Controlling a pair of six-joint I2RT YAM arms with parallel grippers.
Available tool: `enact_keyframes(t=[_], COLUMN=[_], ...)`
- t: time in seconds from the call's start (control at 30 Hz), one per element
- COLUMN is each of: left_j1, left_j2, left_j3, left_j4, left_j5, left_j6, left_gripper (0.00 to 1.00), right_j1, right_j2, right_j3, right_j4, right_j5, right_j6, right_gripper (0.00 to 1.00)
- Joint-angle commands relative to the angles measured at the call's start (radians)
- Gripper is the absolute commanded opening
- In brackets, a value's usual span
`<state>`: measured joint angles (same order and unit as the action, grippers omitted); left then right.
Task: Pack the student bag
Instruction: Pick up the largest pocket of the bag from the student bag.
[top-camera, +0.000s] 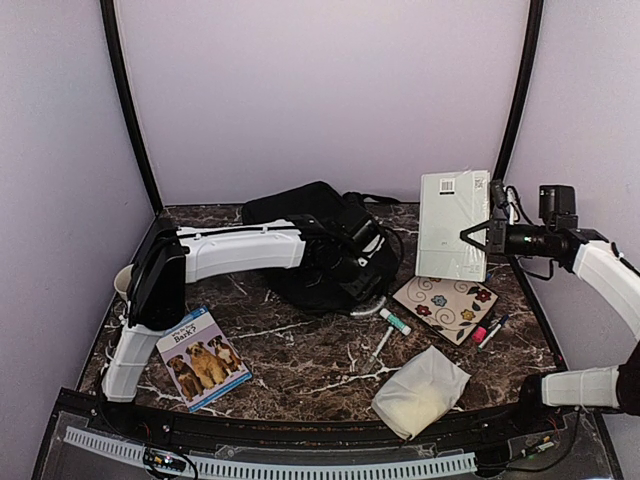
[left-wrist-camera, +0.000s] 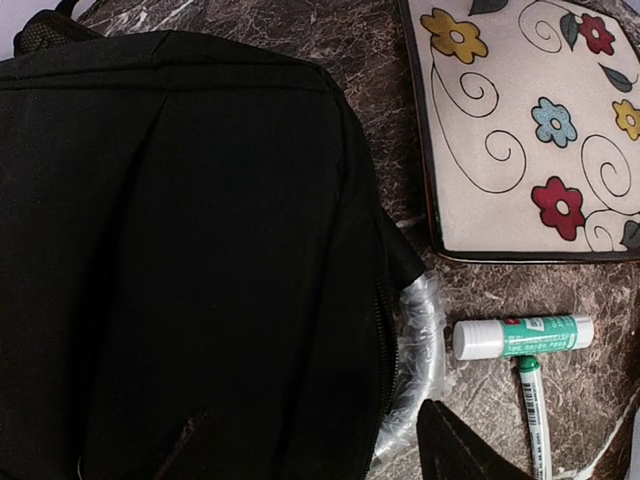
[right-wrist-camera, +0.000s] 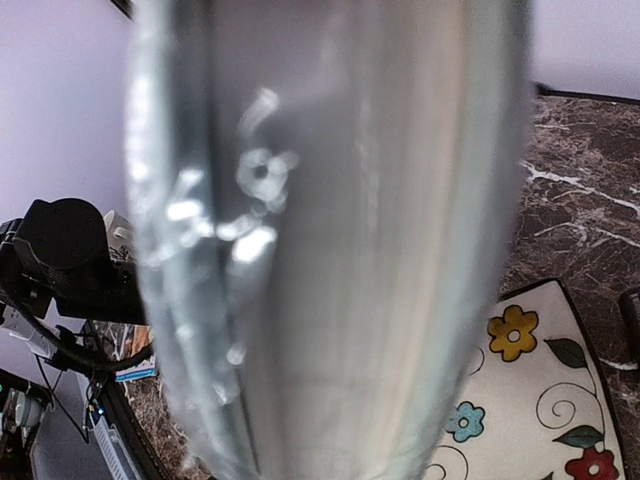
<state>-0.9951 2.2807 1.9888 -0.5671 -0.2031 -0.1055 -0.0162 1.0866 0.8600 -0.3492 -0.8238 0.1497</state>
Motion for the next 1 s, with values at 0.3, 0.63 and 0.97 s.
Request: enact_keyframes(t=[0.3, 0.63, 0.97], left_j1=[0.05, 0.052, 0.073], left_j2=[0.069, 0.147, 0.088], left_j3=[0.078, 0.18, 0.235], left_j4=[-0.092, -0.172, -0.271], left_j5=[0.119, -0.041, -0.19], left_j6=[0.005, 0.106, 0.088], left_gripper=[0.65, 0.44, 0.0], right_j1=[-0.01, -0.012, -0.008], right_j2=[-0.015, -0.009, 0.026], right_j3=[-0.024, -0.024, 0.032], right_j4=[0.203, 0.214, 0.162], right_j5=[-0.079, -0.088, -0.071], right_j6=[0.061, 0.066, 0.024], right_gripper=[0.0, 0.0, 0.0])
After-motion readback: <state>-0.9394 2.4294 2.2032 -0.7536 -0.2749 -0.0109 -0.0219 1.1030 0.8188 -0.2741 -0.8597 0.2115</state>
